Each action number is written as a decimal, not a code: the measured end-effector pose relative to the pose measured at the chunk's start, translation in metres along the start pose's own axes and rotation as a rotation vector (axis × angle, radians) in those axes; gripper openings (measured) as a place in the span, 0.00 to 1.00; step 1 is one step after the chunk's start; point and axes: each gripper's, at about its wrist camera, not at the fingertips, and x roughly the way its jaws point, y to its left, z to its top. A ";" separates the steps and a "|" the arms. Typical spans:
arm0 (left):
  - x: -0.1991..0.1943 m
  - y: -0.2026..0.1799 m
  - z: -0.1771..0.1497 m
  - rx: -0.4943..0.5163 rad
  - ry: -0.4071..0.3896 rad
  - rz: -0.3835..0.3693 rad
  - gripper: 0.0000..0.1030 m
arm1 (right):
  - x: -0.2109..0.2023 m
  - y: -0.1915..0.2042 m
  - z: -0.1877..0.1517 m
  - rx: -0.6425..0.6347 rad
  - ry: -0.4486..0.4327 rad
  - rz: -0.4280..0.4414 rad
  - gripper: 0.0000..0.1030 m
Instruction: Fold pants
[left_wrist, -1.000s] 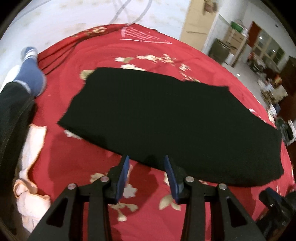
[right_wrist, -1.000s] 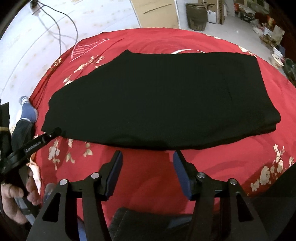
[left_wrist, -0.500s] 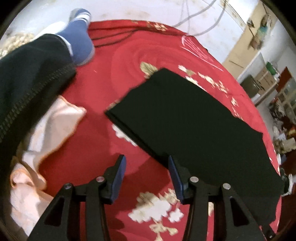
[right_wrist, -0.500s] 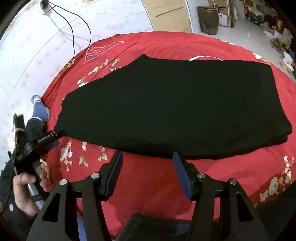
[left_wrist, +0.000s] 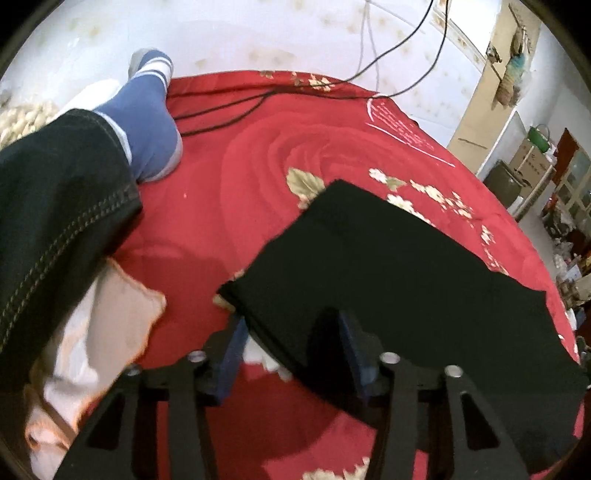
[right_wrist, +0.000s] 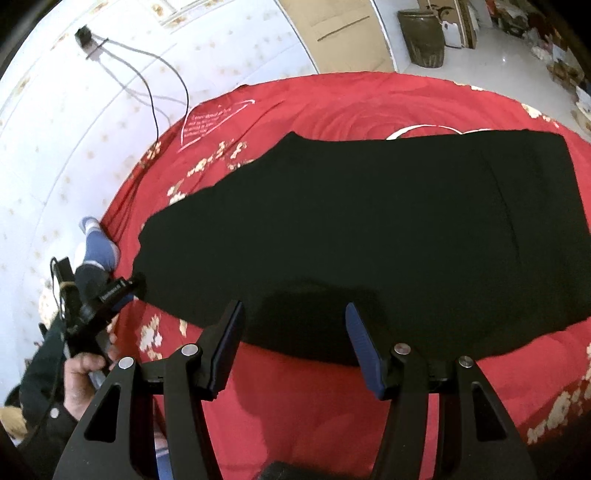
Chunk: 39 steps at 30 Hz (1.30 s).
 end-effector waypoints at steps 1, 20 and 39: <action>0.002 0.001 0.002 -0.007 -0.008 0.004 0.36 | 0.001 -0.003 0.000 0.013 0.000 0.005 0.56; -0.092 -0.137 0.009 0.308 -0.070 -0.416 0.07 | -0.009 -0.012 0.009 0.080 -0.042 0.098 0.56; -0.107 -0.193 -0.061 0.493 0.161 -0.647 0.38 | -0.004 -0.055 0.043 0.168 -0.036 0.109 0.56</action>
